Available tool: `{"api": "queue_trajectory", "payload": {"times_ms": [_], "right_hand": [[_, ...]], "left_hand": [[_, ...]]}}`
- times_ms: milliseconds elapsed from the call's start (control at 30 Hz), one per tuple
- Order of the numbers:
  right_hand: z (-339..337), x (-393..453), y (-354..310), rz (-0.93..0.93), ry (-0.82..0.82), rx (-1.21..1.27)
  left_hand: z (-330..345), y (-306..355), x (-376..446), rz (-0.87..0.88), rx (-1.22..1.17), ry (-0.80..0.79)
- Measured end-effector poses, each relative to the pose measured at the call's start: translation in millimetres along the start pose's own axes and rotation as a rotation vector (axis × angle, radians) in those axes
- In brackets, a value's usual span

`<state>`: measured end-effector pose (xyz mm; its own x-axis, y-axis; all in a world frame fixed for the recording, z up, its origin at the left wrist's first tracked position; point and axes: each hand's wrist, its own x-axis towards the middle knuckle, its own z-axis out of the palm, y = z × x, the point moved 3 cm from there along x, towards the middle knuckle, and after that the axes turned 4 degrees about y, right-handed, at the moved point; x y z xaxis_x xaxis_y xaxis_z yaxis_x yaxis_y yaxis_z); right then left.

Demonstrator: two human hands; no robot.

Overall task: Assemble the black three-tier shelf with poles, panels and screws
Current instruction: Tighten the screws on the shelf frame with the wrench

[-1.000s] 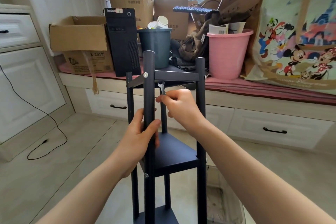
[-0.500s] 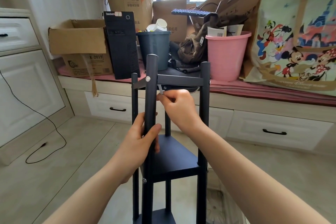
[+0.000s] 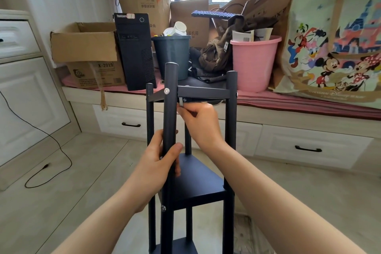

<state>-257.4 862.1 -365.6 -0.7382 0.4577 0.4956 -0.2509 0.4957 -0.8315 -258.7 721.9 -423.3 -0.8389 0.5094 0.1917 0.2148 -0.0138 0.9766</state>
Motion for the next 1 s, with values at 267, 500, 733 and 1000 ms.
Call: {"api": "queue_trajectory", "payload": {"times_ms": [267,500,733,1000], "right_hand": [[16.7,1.8,6.0,-0.134,0.164,0.042],[32.6,9.4,13.3,-0.098,0.243,0.105],[39.1,10.1,14.5,-0.050,0.202,0.139],[23.2,2.8,4.6,-0.023,0.040,-0.005]], "left_hand": [[2.1,2.3,-1.5,0.010,-0.006,0.006],[-0.5,1.5,-0.6,0.013,-0.015,0.017],[-5.0,3.1,0.4,0.009,0.007,0.036],[-3.7,6.0,-0.4,-0.006,0.027,0.035]]}}
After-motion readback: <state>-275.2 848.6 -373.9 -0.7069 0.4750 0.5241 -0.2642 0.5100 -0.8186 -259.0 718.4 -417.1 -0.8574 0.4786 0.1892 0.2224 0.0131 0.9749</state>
